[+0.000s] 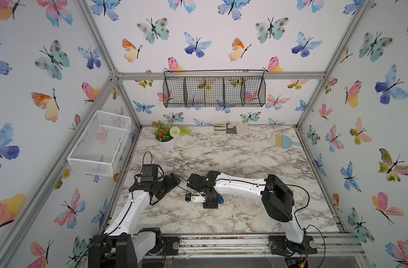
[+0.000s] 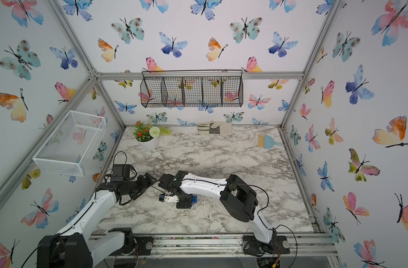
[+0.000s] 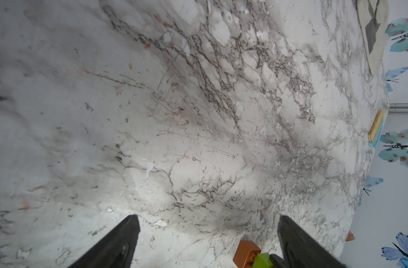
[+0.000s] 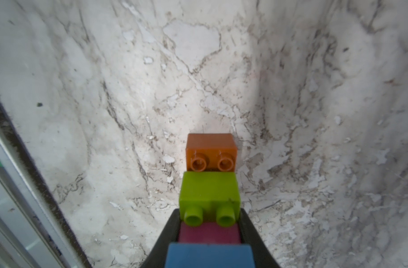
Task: Assemble the letter y with lego
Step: Assemble the lego brick with the lego brick.
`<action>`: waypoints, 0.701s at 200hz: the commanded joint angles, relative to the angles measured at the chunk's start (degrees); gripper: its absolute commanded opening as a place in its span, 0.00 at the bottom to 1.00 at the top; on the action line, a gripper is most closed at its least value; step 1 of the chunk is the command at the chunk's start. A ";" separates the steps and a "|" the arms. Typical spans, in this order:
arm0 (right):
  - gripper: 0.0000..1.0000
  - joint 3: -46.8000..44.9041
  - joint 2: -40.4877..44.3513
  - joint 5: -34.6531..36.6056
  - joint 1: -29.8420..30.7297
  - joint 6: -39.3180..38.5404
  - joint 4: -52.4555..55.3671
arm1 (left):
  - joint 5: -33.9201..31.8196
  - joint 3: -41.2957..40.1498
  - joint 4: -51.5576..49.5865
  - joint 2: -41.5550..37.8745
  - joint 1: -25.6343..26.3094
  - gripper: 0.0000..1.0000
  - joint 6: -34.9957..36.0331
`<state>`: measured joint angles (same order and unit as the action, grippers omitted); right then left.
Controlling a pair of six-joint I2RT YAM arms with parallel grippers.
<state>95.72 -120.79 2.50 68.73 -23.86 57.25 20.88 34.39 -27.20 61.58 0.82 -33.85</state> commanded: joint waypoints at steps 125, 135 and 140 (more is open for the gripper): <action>0.23 -1.58 -0.50 3.38 0.32 -0.22 1.27 | 2.23 0.57 0.31 0.86 -0.31 0.95 1.15; 0.23 -0.90 -1.17 2.51 0.31 -0.14 1.83 | 2.23 0.58 0.31 0.91 -0.30 0.94 1.15; 0.23 -0.74 -1.38 2.35 0.35 -0.14 1.89 | 2.27 0.58 0.30 0.91 -0.34 0.94 1.15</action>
<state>94.56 -120.49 4.84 68.73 -23.62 57.58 22.04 34.39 -27.00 62.06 0.82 -33.61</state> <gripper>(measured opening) 0.355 0.945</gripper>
